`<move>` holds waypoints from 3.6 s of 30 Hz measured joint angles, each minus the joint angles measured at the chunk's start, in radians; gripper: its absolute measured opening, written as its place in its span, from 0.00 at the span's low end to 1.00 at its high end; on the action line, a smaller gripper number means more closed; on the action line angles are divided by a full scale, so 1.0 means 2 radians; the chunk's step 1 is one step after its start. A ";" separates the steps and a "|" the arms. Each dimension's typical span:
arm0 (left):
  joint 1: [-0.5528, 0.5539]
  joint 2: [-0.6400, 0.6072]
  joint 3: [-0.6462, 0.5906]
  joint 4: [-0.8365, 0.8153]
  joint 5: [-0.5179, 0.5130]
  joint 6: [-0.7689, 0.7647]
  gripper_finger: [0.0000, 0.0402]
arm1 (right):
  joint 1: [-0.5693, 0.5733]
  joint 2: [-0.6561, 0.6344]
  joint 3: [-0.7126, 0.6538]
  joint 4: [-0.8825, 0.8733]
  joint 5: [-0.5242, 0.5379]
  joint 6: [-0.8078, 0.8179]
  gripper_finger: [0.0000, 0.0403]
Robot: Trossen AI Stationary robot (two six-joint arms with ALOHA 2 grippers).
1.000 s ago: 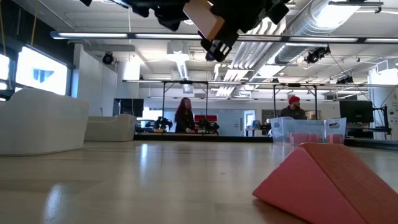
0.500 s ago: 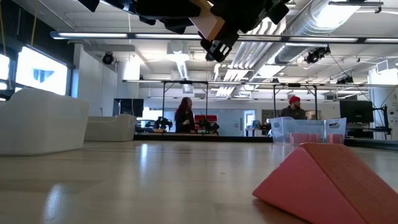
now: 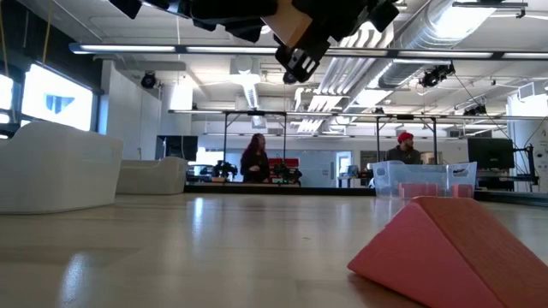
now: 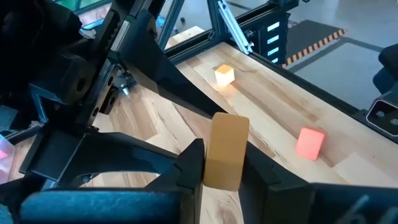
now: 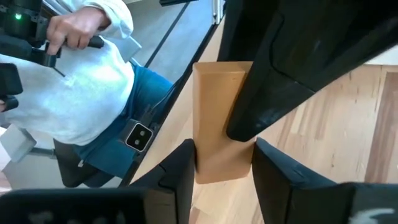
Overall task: Sort & place blocks by color
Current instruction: Put the yellow block into the gray bin
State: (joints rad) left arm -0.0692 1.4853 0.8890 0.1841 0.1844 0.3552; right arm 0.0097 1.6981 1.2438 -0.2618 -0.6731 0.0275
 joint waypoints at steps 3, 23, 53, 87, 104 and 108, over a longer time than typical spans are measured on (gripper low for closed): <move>0.000 0.000 0.000 -0.008 -0.001 -0.002 0.11 | 0.000 0.000 0.000 -0.002 0.007 0.012 0.32; 0.013 -0.046 -0.001 -0.249 -0.187 -0.009 0.11 | 0.028 -0.001 0.000 -0.023 0.108 0.053 0.46; 0.357 -0.149 -0.018 -0.408 -0.370 -0.071 0.11 | 0.094 -0.001 0.000 -0.039 0.232 0.065 0.47; 0.506 -0.117 -0.027 -0.388 -0.257 -0.124 0.11 | 0.095 -0.001 0.000 -0.035 0.257 0.100 0.46; 0.506 -0.024 -0.027 -0.343 -0.307 -0.136 0.20 | 0.104 -0.001 0.000 -0.035 0.257 0.109 0.46; 0.506 -0.023 -0.027 -0.343 -0.310 -0.137 0.25 | 0.110 -0.001 0.000 -0.035 0.262 0.104 0.46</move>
State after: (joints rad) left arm 0.9424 1.4384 0.8349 -0.5016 -0.4350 0.0818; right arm 0.2297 1.6970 1.2438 -0.3313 -0.1497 0.2356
